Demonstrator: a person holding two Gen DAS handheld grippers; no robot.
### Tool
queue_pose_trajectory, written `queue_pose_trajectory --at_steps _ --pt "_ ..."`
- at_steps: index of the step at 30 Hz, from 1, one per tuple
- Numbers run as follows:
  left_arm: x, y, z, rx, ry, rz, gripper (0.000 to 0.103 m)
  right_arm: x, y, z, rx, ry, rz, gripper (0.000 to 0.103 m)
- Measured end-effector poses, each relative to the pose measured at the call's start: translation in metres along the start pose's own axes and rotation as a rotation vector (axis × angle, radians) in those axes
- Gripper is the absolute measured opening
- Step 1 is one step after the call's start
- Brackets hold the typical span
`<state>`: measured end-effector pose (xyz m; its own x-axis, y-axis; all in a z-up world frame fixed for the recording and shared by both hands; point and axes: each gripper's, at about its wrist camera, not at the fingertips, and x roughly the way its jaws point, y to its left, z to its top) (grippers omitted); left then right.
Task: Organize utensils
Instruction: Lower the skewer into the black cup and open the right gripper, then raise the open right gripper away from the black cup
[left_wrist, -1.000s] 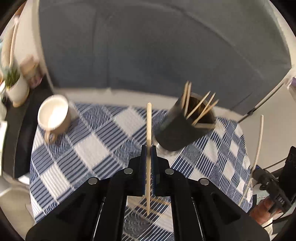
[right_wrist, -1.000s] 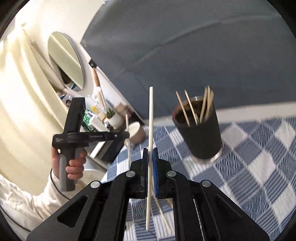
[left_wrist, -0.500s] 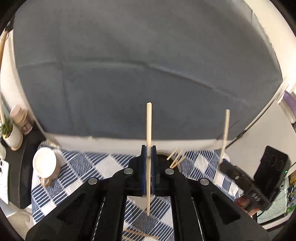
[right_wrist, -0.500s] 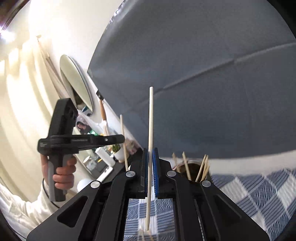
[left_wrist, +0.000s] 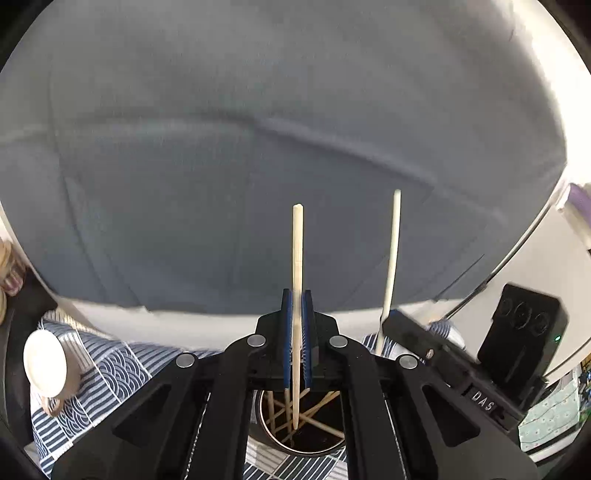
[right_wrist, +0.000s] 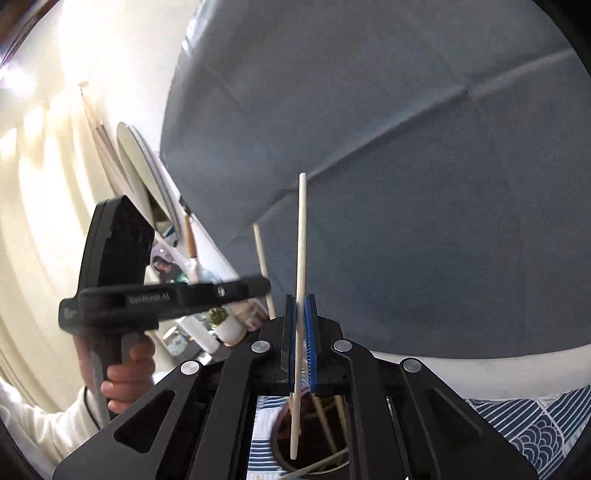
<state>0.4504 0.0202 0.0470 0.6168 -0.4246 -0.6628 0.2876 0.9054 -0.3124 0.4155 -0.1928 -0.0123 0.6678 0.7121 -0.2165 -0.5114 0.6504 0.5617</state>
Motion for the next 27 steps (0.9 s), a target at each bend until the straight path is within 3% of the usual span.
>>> queue_pose_trajectory --at_steps 3,9,17,18,21,24,25,26,27 --pt "0.012 0.002 -0.012 -0.033 0.036 -0.028 0.005 0.006 -0.005 -0.014 -0.016 0.014 -0.064 0.005" --pt "0.026 -0.005 -0.030 0.002 0.077 0.018 0.005 0.011 0.006 -0.037 -0.074 0.080 -0.125 0.005" --pt "0.012 -0.002 -0.040 -0.002 0.098 0.044 0.005 0.008 0.018 -0.042 -0.097 0.141 -0.187 0.009" --pt "0.008 -0.001 -0.041 -0.002 0.097 0.044 0.011 0.006 0.021 -0.042 -0.099 0.148 -0.203 0.009" --pt "-0.009 0.001 -0.041 -0.021 0.070 0.024 0.042 -0.003 0.033 -0.045 -0.122 0.147 -0.250 0.009" --pt "-0.029 0.005 -0.044 -0.022 0.035 0.029 0.054 -0.018 0.048 -0.045 -0.145 0.143 -0.286 0.010" --pt "-0.039 0.007 -0.046 -0.020 0.024 0.027 0.062 -0.021 0.053 -0.044 -0.150 0.143 -0.296 0.022" --pt "-0.045 0.008 -0.047 -0.020 0.017 0.028 0.066 -0.026 0.058 -0.044 -0.153 0.146 -0.307 0.047" --pt "-0.050 0.009 -0.049 -0.019 0.009 0.028 0.070 -0.033 0.063 -0.044 -0.157 0.147 -0.317 0.057"
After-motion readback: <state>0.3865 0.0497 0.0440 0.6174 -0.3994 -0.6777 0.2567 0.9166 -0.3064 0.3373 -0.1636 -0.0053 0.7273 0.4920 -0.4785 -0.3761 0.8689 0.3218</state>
